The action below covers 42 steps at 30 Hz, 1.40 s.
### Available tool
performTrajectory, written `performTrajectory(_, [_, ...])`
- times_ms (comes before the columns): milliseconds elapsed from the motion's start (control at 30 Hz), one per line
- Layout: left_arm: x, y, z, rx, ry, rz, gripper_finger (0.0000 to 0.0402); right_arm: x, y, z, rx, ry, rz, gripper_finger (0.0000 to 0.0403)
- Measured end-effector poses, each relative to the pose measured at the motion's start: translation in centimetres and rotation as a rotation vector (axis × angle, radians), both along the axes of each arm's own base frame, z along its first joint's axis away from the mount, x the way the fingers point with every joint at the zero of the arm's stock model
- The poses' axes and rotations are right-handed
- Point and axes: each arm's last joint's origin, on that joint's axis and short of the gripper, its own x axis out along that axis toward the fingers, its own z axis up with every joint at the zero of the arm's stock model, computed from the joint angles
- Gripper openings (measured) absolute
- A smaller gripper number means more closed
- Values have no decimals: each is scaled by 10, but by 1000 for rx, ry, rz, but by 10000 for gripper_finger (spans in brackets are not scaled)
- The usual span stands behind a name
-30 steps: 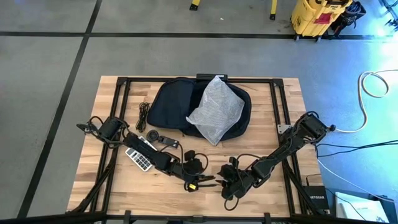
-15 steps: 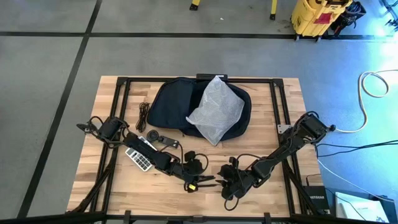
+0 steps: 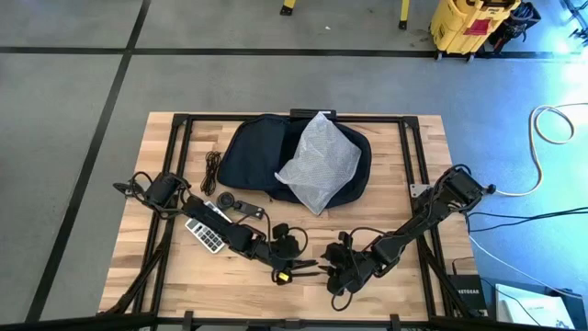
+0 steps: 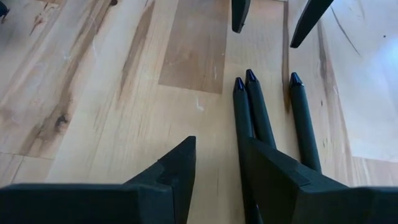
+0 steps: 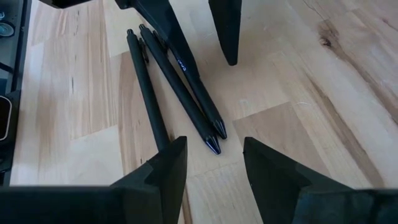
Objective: Unpack backpack
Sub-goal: Adjust the black pen, then adjust the gray calculator
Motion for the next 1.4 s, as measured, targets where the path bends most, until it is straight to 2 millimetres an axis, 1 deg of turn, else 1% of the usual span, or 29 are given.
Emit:
performTrajectory(667, [0,-2,0,-20,7,-24,123,0,0,0,0,0,0,143])
performTrajectory(1067, [-2,-6,1,-28,0,-49,123,0,0,0,4,-5,0,143])
performTrajectory(1300, [1,-2,3,-4,-31,9,123,2,1,2,9,-30,-1,143])
performTrajectory(1400, [1,0,12,12,-65,41,123,3,1,3,-4,-49,-17,143])
